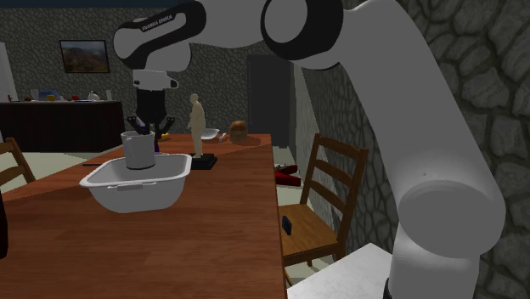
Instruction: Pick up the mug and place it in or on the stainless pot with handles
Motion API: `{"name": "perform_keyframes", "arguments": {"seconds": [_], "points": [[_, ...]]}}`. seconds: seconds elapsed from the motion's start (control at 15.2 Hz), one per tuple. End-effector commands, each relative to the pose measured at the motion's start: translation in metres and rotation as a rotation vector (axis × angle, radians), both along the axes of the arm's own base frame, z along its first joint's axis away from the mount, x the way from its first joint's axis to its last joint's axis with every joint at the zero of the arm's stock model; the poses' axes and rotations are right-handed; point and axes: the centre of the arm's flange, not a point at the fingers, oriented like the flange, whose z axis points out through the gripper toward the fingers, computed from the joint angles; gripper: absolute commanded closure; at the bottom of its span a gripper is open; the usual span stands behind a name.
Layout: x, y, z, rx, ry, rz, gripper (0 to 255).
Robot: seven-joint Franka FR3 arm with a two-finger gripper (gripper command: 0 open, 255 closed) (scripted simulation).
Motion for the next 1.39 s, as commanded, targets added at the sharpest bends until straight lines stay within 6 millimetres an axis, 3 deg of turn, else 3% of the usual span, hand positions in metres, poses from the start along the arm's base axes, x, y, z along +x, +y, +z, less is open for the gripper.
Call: {"name": "perform_keyframes", "arguments": {"seconds": [0.0,0.2,0.26,0.59,0.86,1.32], "points": [[0.0,0.0,0.0,0.0,-0.001,0.0,255],[0.0,0.0,0.0,0.0,-0.001,0.0,255],[0.0,0.0,0.0,0.0,-0.001,0.0,0],[0.0,0.0,0.0,0.0,-0.001,0.0,0],[-0.005,-0.003,0.05,0.0,-0.001,0.0,0],[-0.005,-0.003,0.05,0.0,-0.001,0.0,0]]}}
